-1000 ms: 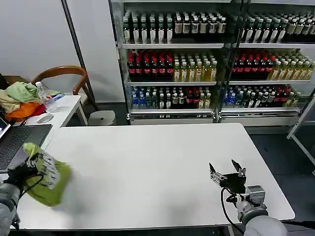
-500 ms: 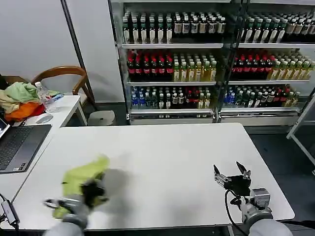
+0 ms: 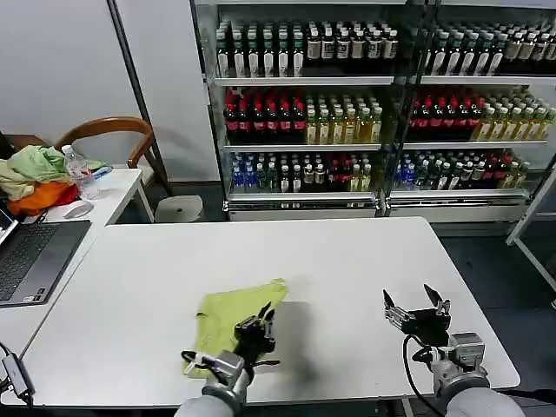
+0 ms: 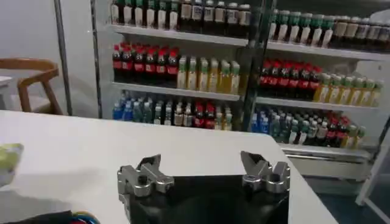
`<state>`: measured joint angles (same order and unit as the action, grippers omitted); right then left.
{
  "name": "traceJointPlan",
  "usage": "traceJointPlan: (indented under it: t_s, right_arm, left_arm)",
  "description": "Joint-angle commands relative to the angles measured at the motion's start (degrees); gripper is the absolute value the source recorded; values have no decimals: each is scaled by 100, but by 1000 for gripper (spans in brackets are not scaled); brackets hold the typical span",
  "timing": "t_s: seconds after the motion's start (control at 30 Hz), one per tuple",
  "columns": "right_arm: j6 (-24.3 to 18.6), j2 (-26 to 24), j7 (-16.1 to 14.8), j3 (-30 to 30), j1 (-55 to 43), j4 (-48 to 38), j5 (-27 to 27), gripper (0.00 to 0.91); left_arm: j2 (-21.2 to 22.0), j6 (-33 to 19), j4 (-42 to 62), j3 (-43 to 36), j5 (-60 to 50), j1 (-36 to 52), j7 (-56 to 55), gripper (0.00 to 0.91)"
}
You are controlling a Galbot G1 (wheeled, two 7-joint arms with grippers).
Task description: Fold and organize the clothes.
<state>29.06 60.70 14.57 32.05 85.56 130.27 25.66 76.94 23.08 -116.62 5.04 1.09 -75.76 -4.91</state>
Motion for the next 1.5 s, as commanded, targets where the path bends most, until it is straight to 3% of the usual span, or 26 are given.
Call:
traceJointPlan:
  t_s: [0.03,0.17,0.33,0.43,0.57,0.67,0.8,1.1,1.2,1.27,1.5]
  right_arm:
    - [2,-1,-7,37,-66,-25,3,907]
    - [4,-4,-33,15,-215,-84,-7,907]
    - [-22,13,-97,-66,-386,-215,-118,907]
    - [-74,11,-152,-152,-481,-358,-187,907]
    - [-289,24,-248,-433,-642,-709,-548,907]
    - [-455,66,-333,-783,-748,-888,-621,907]
    - [-621,184,-453,-1406,-1026,-1114,-708,907]
    - [-289,433,-575,-2580,-1267,-1304,-61,907]
    - [325,445,-398,-2681,-1345,-1192,1022,907]
    - [416,392,-349,-2699,-1370,-1174,1525,907]
    - [402,452,-413,-2385,-1780,-1900,1481,907]
  left_arm:
    - [238,-728,483,-760,576,594,96,907]
    - [175,-819,76,-758,1190,491,116,907]
    - [-11,-1114,-504,-504,983,331,308,907]
    - [-189,-1100,-703,74,1055,285,261,907]
    - [-667,-1254,-553,1450,1073,178,252,907]
    - [-994,-1348,-350,2470,1357,31,362,907]
    - [-1217,-1151,-359,3187,1857,-181,394,907]
    - [-997,-1169,-264,3412,1709,-533,442,907]
    - [-974,-1165,-264,3399,1687,-537,436,907]
    - [-965,-1164,-259,3395,1679,-537,431,907]
    - [-910,-1150,-204,3302,1637,-546,390,907]
